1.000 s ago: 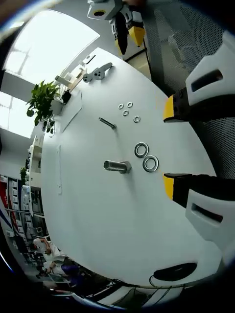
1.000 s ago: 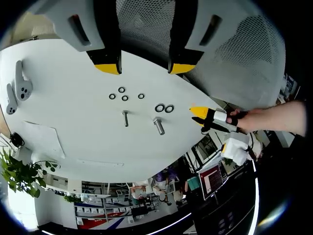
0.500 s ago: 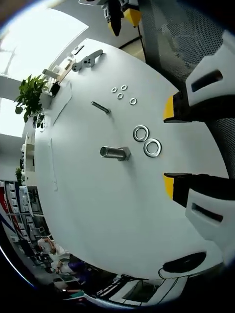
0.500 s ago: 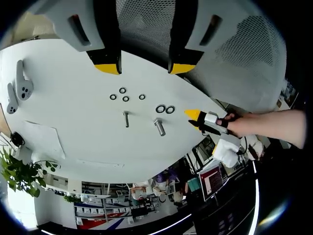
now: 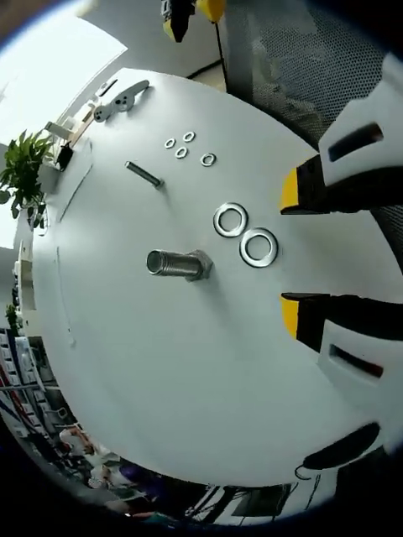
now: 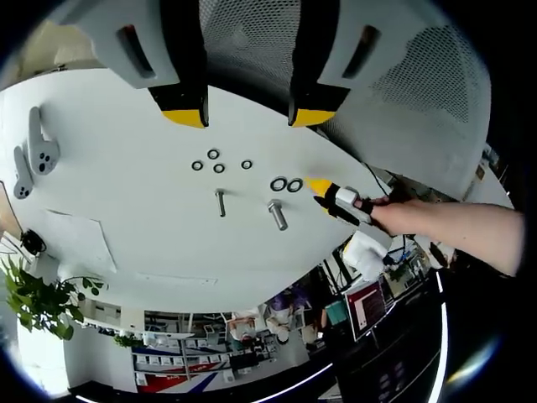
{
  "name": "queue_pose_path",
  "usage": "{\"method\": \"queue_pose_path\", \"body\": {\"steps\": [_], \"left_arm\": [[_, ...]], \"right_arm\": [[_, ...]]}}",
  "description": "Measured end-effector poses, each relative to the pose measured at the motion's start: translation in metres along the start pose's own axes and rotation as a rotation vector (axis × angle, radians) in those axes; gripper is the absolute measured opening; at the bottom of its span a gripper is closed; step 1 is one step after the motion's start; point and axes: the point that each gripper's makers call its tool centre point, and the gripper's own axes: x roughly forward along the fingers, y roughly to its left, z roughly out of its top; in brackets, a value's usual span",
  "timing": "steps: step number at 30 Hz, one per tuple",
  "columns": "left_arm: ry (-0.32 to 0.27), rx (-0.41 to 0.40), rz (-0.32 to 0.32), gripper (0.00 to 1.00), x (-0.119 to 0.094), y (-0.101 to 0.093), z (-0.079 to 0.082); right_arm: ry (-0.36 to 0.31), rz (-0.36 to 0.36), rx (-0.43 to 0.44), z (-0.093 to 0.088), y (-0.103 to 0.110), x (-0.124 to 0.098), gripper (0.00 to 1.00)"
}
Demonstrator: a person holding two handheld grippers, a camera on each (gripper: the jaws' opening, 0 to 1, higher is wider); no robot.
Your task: Place the washer onto the threaded stud by aligning its center hole with the stud, sliding it down to the base, and recovering from edge contact or off-axis alignment until the washer reaches the visible bottom stop.
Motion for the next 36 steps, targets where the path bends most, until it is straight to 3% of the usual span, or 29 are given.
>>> {"method": "queue_pose_path", "body": {"steps": [2, 6, 10, 13, 14, 17, 22, 29, 33, 36], "left_arm": [[0.032, 0.068, 0.013, 0.35, 0.008, 0.001, 0.002], [0.071, 0.068, 0.001, 0.34, 0.022, 0.001, 0.006], [0.062, 0.115, 0.015, 0.31, 0.024, 0.001, 0.015], [0.105, 0.236, 0.051, 0.29, 0.023, 0.004, 0.014], [0.095, 0.255, 0.02, 0.27, 0.024, -0.002, 0.016], [0.128, 0.213, 0.029, 0.27, 0.026, 0.001, 0.016], [0.164, 0.29, 0.023, 0.21, 0.025, -0.001, 0.016], [0.255, 0.282, 0.016, 0.21, 0.025, -0.002, 0.016], [0.277, 0.279, 0.009, 0.22, 0.026, 0.0, 0.015], [0.282, 0.321, -0.001, 0.22, 0.026, -0.001, 0.014]], "right_arm": [[-0.004, -0.014, 0.004, 0.0, -0.003, -0.001, 0.4], [-0.002, -0.023, 0.012, 0.0, -0.006, -0.001, 0.4], [-0.001, -0.032, 0.012, -0.001, -0.008, -0.001, 0.4], [-0.01, -0.036, 0.023, 0.0, -0.009, -0.001, 0.4], [-0.009, -0.034, 0.022, 0.0, -0.008, -0.001, 0.4], [-0.002, -0.029, 0.009, -0.001, -0.007, -0.001, 0.4], [-0.008, -0.032, 0.019, 0.001, -0.008, -0.001, 0.4], [-0.012, -0.033, 0.02, 0.001, -0.008, -0.001, 0.4], [-0.01, -0.034, 0.019, 0.001, -0.008, -0.001, 0.4], [-0.007, -0.035, 0.018, 0.0, -0.008, -0.001, 0.4]]}}
